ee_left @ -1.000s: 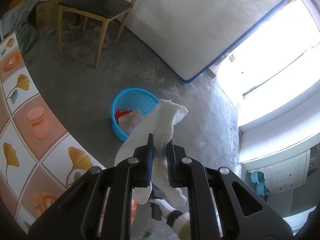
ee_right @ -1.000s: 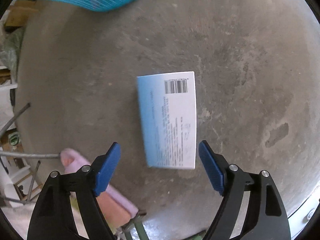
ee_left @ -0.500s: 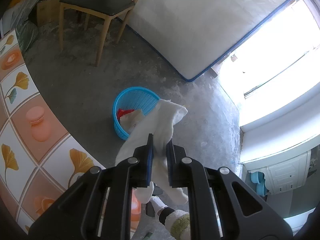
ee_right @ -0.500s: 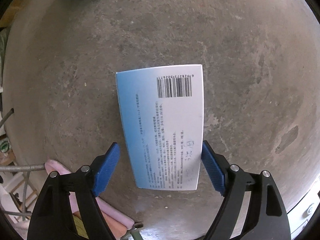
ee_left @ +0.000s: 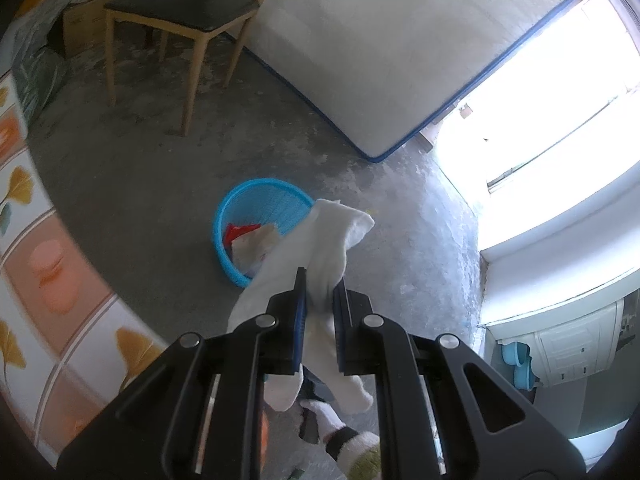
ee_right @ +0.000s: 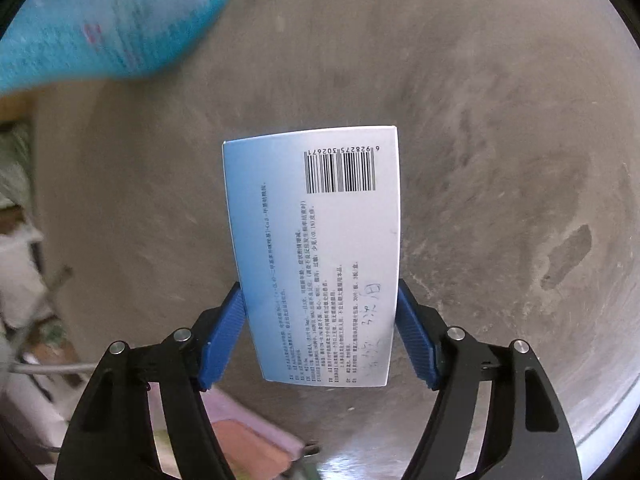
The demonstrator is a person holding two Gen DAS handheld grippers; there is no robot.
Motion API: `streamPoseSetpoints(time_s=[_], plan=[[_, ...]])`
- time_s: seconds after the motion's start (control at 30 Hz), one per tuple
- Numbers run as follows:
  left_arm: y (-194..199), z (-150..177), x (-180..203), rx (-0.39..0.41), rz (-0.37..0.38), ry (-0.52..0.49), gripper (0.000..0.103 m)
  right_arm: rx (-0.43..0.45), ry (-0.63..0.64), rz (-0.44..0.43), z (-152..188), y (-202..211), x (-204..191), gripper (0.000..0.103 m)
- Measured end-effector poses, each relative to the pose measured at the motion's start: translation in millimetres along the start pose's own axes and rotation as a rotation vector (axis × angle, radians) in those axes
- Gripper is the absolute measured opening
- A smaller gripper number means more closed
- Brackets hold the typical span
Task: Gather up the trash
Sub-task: 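Open both tools to drop the glove and box into the wastebasket, then move both tools back over the table toward the snack bags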
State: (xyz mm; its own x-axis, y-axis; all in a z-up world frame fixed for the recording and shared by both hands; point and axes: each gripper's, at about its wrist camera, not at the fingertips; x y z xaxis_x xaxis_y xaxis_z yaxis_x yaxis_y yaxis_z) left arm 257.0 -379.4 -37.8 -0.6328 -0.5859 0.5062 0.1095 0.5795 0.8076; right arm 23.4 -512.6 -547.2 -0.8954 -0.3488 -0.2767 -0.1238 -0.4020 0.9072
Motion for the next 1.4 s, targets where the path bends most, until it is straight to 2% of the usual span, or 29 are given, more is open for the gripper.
streamPoseSetpoints(time_s=[0.13, 0.27, 0.43, 0.53, 0.63, 0.77, 0.9, 0.93, 1.0, 1.03, 1.1, 1.17, 1.27, 1.4], plan=[[-25.5, -22.9, 13.0, -0.017, 0.016, -0.011, 0.010, 0.081, 0.002, -0.082, 5.2, 52.6, 12.2, 0.070], [-68.9, -49.6, 16.2, -0.027, -0.024, 0.008, 0.012, 0.160, -0.009, -0.152, 14.4, 110.3, 28.4, 0.070], [-116.2, -72.9, 6.0, -0.008, -0.060, 0.069, 0.041, 0.257, 0.005, -0.186, 30.4, 179.0, 42.8, 0.070], [-128.4, -78.3, 0.5, 0.012, -0.054, 0.119, 0.044, 0.323, 0.034, -0.196, 33.3, 220.4, 46.8, 0.070], [-121.2, -77.1, 0.5, 0.019, -0.044, 0.128, 0.045, 0.393, 0.100, -0.202, 36.3, 255.8, 29.5, 0.070], [-86.1, -69.3, 12.8, 0.048, -0.067, 0.065, 0.045, 0.465, 0.254, -0.225, 25.2, 301.2, -24.0, 0.071], [-28.2, -50.9, 22.7, 0.110, -0.091, 0.008, 0.052, 0.489, 0.370, -0.224, 1.5, 322.5, -97.3, 0.072], [-13.6, -45.9, 23.6, 0.126, -0.095, 0.000, 0.054, 0.488, 0.393, -0.215, -4.7, 326.9, -111.4, 0.075], [19.2, -30.5, 24.7, 0.167, -0.111, -0.014, 0.058, 0.494, 0.435, -0.148, -25.9, 322.0, -147.3, 0.083], [37.5, -20.5, 24.0, 0.192, -0.127, -0.017, 0.060, 0.501, 0.442, -0.111, -34.0, 318.3, -156.7, 0.084], [72.1, 1.2, 20.8, 0.238, -0.164, -0.028, 0.063, 0.498, 0.451, -0.027, -48.5, 311.9, -170.2, 0.084], [103.4, 25.0, 12.2, 0.280, -0.185, -0.015, 0.065, 0.490, 0.438, 0.015, -55.4, 305.6, -171.8, 0.084], [145.3, 63.5, -6.9, 0.351, -0.200, 0.036, 0.067, 0.487, 0.404, -0.015, -48.4, 303.8, -160.4, 0.084], [185.2, 110.0, -36.1, 0.431, -0.248, 0.097, 0.068, 0.502, 0.395, -0.061, -20.3, 317.5, -145.6, 0.084]])
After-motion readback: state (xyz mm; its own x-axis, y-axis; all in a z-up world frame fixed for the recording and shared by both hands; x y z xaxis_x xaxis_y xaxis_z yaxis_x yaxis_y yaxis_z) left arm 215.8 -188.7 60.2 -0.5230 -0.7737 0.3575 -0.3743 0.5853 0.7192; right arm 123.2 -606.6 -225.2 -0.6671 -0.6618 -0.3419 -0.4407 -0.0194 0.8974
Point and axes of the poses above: each gripper's, at about its wrist camera, not at the fingertips, and y roughly against the way its jaws point, x to its right, z to its underside, and after that the axes turned 7 degrees about -x, right-handed
